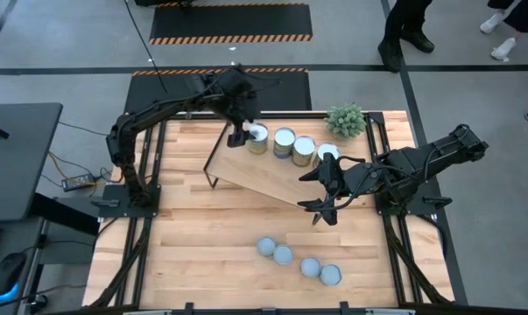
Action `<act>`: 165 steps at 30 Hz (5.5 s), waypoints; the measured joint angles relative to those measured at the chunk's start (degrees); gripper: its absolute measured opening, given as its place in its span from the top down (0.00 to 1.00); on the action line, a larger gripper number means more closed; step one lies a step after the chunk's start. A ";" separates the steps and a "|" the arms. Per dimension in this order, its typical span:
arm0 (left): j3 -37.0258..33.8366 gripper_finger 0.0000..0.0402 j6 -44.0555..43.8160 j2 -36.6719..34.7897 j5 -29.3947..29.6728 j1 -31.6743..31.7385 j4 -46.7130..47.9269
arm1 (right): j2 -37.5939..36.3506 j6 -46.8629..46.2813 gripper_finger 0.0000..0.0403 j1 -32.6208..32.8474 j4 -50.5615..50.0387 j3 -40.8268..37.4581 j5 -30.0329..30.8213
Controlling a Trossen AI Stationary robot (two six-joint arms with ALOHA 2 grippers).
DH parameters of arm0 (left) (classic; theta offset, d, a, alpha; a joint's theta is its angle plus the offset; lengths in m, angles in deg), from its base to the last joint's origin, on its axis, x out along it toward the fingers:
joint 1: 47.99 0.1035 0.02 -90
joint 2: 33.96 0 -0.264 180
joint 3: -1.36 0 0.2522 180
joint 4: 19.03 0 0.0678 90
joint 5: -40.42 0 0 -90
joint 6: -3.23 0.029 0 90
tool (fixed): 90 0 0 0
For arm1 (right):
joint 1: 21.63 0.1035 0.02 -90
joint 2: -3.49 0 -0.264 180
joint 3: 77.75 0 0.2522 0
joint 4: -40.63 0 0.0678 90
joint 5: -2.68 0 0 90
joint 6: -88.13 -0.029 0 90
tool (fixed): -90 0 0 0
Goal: Pick and place cans onto a shelf
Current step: Put the canned carrots on the shelf, then put the canned mixed vegetables on the shelf
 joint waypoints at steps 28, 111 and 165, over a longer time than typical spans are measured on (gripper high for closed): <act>-13.36 0.36 -7.67 0.01 11.69 3.22 -4.34 | 0.00 0.56 0.14 0.00 0.00 0.00 0.21; -36.73 0.68 -39.41 -24.07 27.23 -51.59 -12.61 | 33.86 -30.84 0.01 24.13 -25.84 13.89 -16.99; -64.09 0.68 -57.84 -53.12 36.20 -52.13 -21.61 | 26.95 -22.79 0.29 12.30 -36.87 20.93 -20.62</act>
